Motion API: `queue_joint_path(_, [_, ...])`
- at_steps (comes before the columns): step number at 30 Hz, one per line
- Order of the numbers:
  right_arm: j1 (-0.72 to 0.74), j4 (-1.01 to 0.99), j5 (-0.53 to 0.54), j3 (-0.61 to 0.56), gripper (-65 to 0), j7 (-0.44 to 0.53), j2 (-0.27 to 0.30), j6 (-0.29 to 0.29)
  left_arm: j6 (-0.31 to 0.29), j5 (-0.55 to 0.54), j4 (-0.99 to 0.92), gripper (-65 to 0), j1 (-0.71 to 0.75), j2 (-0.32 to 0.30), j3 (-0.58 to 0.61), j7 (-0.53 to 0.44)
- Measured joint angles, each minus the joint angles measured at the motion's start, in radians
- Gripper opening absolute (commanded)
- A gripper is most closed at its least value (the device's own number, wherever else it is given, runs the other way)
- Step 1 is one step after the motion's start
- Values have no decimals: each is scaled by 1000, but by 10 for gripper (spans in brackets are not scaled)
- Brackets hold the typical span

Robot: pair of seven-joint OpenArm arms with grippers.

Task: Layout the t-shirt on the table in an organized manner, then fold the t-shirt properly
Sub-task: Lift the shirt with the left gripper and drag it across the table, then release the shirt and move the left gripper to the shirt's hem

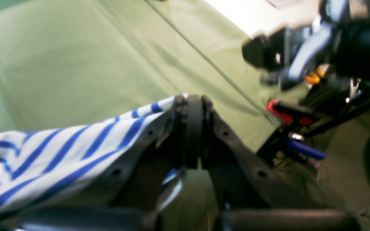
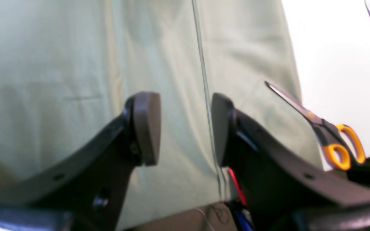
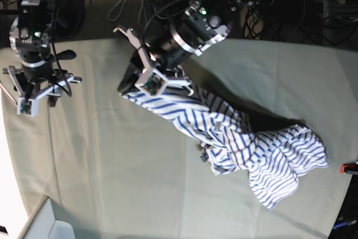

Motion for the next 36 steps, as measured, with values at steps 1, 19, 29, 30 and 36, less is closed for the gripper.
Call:
queue_joint_path(1, [-3,0,0,1,-380,-6,0,0,0,-16,-12,-644,0,-5,-2,13])
queue_joint_path(19, [72,-1,-3,-121,-298,4,1,0,2,-390,29,-89,53,-187,-352,-8])
queue_joint_path(29, [91,-2,-1,-262,-298,-6,0,0,16,-440,-328,-88,29,-57,-941,0])
queue_joint_path(30, [89,-7,-1,-262,-298,-1,1,0,13,-436,-370,-89,10,-57,-955,-2])
queue_joint_path(36, [80,-42,-1,-261,-299,-2,-1,0,7,-445,-641,-93,-164,-52,-1021,-11])
